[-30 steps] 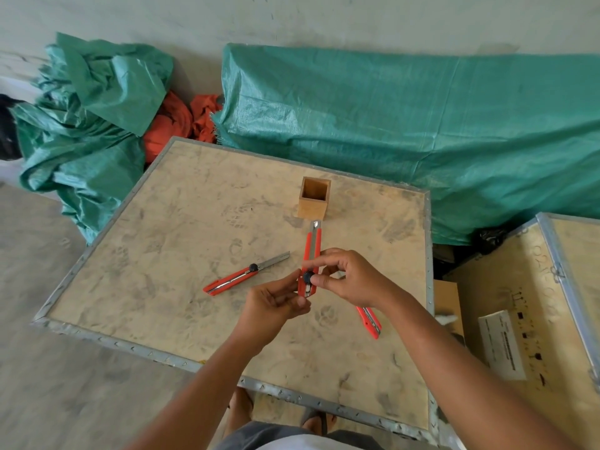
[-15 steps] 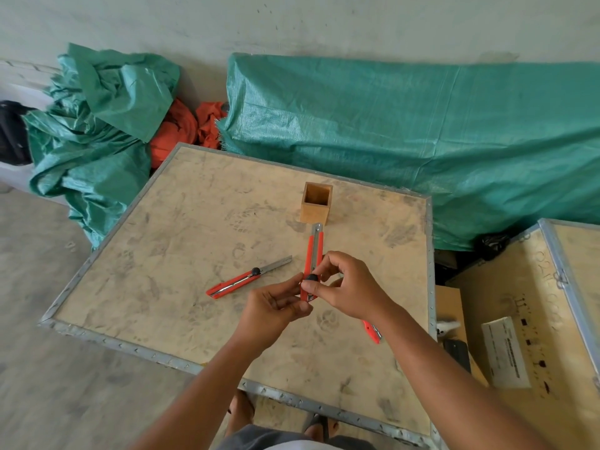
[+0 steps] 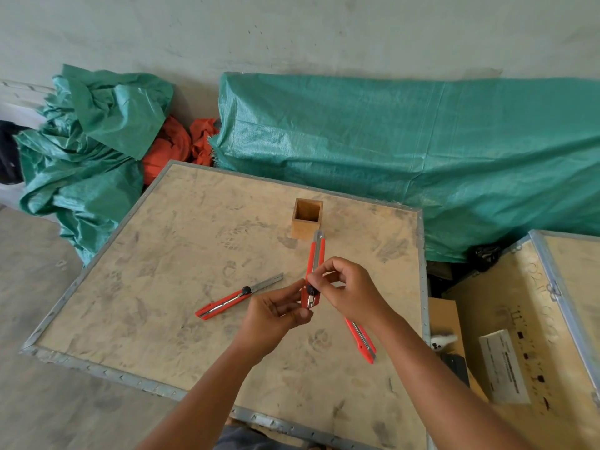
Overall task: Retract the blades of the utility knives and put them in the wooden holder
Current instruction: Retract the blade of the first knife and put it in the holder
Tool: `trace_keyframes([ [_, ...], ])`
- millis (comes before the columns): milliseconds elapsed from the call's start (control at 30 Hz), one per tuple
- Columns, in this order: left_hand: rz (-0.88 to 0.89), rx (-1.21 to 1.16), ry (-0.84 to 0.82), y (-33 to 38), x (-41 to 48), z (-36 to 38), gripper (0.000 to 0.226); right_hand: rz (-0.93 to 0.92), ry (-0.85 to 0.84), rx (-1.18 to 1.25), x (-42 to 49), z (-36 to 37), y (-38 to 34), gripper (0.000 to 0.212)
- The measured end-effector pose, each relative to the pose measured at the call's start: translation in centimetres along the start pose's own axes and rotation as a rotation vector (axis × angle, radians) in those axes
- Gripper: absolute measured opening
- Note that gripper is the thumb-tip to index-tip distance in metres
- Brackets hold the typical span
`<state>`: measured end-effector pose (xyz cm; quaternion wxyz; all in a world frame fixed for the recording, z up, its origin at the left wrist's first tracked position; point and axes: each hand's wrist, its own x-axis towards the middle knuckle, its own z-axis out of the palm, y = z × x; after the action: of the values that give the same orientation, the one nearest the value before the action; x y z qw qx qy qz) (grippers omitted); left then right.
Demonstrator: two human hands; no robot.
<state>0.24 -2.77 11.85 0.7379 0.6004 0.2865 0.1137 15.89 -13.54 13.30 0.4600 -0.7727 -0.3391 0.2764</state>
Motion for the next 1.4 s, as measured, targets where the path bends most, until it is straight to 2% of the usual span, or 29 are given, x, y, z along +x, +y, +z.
trace_keyframes([
  [100,0.004,0.062,-0.007,0.6,2.3,0.1,0.058,0.003,0.074,0.039,2.1,-1.2,0.5,0.009],
  [233,0.01,0.148,0.011,1.7,7.4,-0.1,0.057,0.046,0.156,0.031,6.4,-2.6,0.3,0.021],
  [400,0.05,0.238,0.055,3.3,15.4,-0.7,0.053,-0.02,0.228,-0.02,13.6,-4.7,0.4,0.029],
  [600,0.116,0.527,0.176,4.9,23.0,-1.8,0.05,-0.022,0.328,-0.089,21.2,-4.9,1.8,0.029],
  [700,0.039,0.688,0.201,4.2,25.8,-2.4,0.066,-0.001,0.332,-0.15,23.3,-4.0,3.2,0.031],
  [800,-0.117,0.781,0.164,3.3,27.5,-2.5,0.077,0.021,0.323,-0.184,24.3,-2.8,4.6,0.033],
  [867,-0.187,0.796,0.127,2.4,28.2,-2.9,0.073,0.04,0.314,-0.216,24.6,-2.0,5.4,0.034],
  [1000,-0.158,0.742,0.111,1.2,28.6,-3.4,0.057,0.035,0.276,-0.27,24.5,-0.6,6.2,0.031],
  [1400,-0.091,0.694,0.139,1.1,26.0,-3.7,0.065,0.03,0.278,-0.278,21.3,0.4,6.3,0.035],
])
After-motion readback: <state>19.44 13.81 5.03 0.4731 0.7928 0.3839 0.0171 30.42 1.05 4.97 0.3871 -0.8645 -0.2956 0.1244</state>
